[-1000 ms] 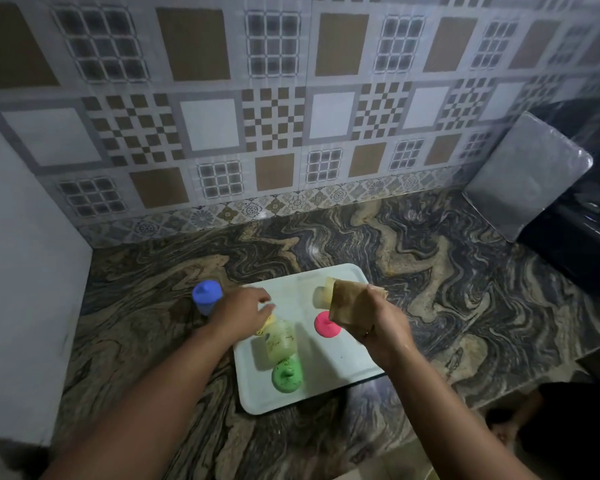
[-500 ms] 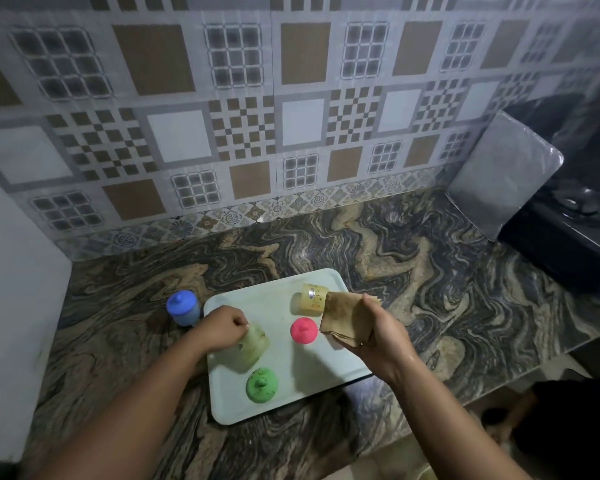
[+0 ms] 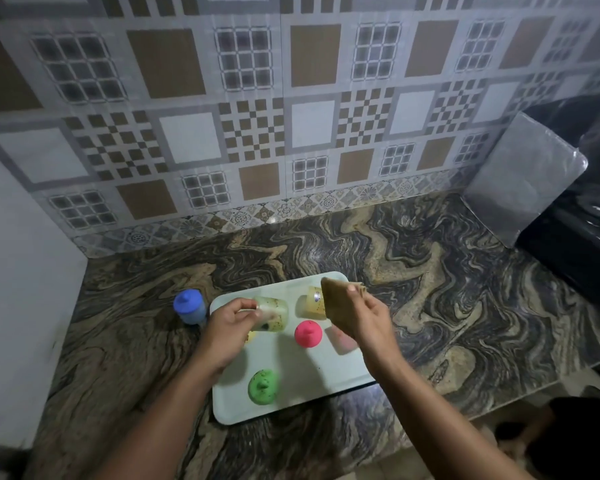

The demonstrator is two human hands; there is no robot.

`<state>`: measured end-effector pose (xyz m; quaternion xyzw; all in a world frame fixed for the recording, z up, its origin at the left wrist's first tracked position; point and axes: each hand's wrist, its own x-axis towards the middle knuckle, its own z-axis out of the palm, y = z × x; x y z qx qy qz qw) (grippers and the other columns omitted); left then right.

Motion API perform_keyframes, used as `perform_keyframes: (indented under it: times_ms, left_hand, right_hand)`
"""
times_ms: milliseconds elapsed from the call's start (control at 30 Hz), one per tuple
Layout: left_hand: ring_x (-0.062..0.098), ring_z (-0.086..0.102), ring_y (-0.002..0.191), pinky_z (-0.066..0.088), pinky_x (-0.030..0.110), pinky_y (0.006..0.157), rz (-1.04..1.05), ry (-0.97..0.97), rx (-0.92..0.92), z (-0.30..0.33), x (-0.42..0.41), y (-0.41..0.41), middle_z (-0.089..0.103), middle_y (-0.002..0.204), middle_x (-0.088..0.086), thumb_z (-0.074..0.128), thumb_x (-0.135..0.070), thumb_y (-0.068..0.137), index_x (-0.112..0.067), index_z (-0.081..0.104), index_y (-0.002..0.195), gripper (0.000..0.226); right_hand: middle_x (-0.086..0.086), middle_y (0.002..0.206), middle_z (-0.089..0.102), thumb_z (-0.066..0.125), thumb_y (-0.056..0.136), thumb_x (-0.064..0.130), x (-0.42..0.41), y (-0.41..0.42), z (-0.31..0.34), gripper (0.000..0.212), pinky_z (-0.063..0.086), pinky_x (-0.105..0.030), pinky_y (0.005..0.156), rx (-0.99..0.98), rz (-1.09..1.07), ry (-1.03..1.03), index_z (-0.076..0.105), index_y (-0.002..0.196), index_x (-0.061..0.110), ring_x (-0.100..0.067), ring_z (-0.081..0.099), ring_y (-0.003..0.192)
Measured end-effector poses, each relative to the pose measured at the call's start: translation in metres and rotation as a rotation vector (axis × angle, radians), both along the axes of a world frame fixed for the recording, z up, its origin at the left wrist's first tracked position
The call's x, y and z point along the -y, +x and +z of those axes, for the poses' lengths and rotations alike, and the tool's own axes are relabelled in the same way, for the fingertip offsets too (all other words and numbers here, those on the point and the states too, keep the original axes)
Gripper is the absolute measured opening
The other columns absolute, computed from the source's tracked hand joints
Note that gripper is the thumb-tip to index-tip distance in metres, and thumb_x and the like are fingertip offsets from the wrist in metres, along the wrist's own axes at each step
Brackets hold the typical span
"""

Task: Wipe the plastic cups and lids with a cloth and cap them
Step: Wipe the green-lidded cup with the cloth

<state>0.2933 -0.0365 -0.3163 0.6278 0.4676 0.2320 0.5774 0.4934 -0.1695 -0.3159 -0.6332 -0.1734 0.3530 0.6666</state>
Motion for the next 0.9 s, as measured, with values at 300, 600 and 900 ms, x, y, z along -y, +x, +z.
perform_keyframes:
  times_ms: [300, 600, 900]
  left_hand:
    - [-0.009, 0.069, 0.076, 0.045, 0.003, 0.062, 0.021, 0.024, 0.075, 0.013, 0.029, 0.03, 0.078, 0.098, -0.001, 0.06, -0.011, 0.099, -0.014, 0.071, 0.111, 0.017]
    - [0.007, 0.074, 0.081, 0.052, 0.014, 0.072, -0.112, 0.025, 0.164, 0.022, 0.044, 0.036, 0.08, 0.091, 0.004, 0.064, -0.005, 0.096, -0.009, 0.074, 0.102, 0.013]
    - [0.006, 0.074, 0.091, 0.054, 0.024, 0.087, -0.091, 0.116, 0.093, 0.016, 0.041, 0.017, 0.08, 0.091, -0.009, 0.064, -0.011, 0.097, -0.021, 0.074, 0.101, 0.014]
  right_hand:
    - [-0.008, 0.155, 0.056, 0.052, 0.106, 0.058, 0.004, -0.029, -0.02, 0.061, 0.041, -0.039, 0.122, 1.226, 0.444, 0.029, 0.062, 0.146, 0.013, -0.022, 0.049, 0.148]
    - [0.019, 0.108, 0.072, 0.056, 0.104, 0.048, -0.002, -0.029, -0.015, 0.024, 0.054, -0.034, 0.086, 0.884, 0.149, 0.062, 0.061, 0.106, 0.025, -0.003, 0.069, 0.098]
    - [-0.012, 0.089, 0.082, 0.057, 0.106, 0.028, -0.033, -0.007, 0.003, 0.04, 0.057, -0.04, 0.08, -0.025, 0.105, -0.141, 0.082, 0.087, 0.004, -0.03, 0.074, 0.087]
